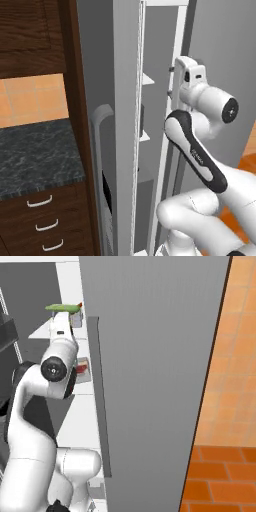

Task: Take the meat container that has the steak and place it on the second highest rack of the freezer. Then take the vegetable container that has the corn and carrot and place it on the highest rack of the freezer.

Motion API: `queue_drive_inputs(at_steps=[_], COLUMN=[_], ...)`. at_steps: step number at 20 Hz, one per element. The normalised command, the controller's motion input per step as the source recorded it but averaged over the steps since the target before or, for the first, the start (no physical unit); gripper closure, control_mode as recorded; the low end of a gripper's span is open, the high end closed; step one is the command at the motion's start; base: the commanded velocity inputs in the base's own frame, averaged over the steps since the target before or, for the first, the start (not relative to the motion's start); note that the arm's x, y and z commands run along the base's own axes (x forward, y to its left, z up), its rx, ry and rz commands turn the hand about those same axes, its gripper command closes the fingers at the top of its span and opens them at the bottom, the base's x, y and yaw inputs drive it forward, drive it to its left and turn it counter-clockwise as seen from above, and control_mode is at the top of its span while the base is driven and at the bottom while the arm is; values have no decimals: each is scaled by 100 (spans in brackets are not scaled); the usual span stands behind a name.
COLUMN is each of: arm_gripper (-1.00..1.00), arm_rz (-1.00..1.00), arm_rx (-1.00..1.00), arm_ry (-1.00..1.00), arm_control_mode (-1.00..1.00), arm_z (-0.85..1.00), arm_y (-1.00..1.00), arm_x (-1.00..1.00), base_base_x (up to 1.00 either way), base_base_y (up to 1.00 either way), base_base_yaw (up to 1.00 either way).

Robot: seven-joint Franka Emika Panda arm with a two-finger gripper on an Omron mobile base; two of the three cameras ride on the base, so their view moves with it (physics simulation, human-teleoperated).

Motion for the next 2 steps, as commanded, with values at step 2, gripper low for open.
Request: queue_drive_inputs(at_steps=[2], arm_gripper=[-100], arm_rz=[-13], arm_rx=[0], arm_ry=[0], arm_control_mode=[-100], arm_z=[-62], arm_y=[-44], arm_x=[-100], base_base_x=[0], base_base_y=[0], base_base_yaw=[0])
